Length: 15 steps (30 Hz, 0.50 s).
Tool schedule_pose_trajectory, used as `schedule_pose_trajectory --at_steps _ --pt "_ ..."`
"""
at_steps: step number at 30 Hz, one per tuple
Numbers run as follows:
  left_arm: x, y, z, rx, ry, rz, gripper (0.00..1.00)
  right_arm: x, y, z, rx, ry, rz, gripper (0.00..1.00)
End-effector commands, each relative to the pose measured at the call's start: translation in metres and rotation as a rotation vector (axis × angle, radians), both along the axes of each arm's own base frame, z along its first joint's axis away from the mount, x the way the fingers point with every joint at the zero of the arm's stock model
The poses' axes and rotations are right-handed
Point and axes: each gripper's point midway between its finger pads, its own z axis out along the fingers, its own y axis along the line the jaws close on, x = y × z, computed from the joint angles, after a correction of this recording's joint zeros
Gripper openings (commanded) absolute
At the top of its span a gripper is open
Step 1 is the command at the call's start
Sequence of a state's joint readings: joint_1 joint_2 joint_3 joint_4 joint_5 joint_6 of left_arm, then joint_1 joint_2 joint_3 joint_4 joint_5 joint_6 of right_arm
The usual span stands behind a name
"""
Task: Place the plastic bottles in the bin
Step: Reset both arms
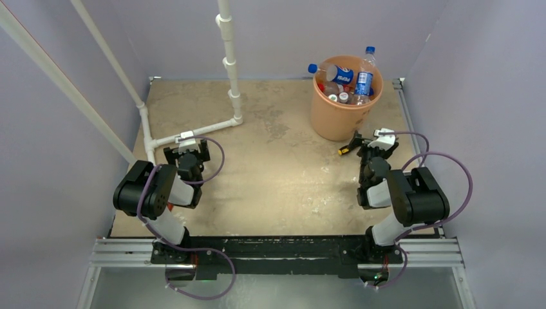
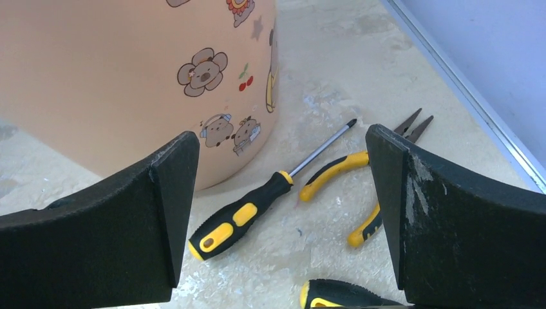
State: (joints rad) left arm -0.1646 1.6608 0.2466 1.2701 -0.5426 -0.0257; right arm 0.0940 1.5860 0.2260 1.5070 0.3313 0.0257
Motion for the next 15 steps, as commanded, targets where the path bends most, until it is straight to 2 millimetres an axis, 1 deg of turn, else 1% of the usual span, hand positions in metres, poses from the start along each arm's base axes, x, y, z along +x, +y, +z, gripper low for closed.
schedule_pose_trajectory --at_steps 1,2,3,5,8,15 --pt "0.006 -0.002 0.011 -0.029 -0.061 -0.003 0.99 0.004 0.004 0.024 -0.034 -0.074 0.032 0.99" --pt "0.006 -0.002 0.011 -0.029 -0.061 -0.003 0.99 0.007 0.015 0.023 -0.07 -0.065 0.096 0.99" --pt "0.006 -0.002 0.012 -0.029 -0.062 -0.004 0.99 0.006 0.018 0.022 -0.075 -0.059 0.109 0.99" --pt "0.006 -0.002 0.012 -0.029 -0.062 -0.003 0.99 0.007 0.019 0.023 -0.077 -0.063 0.115 0.99" --pt "0.006 -0.002 0.012 -0.029 -0.062 -0.003 0.99 0.011 0.022 0.017 -0.067 -0.035 0.136 0.99" --pt "0.006 -0.002 0.011 -0.03 -0.058 -0.005 0.99 0.011 0.022 0.017 -0.068 -0.035 0.134 0.99"
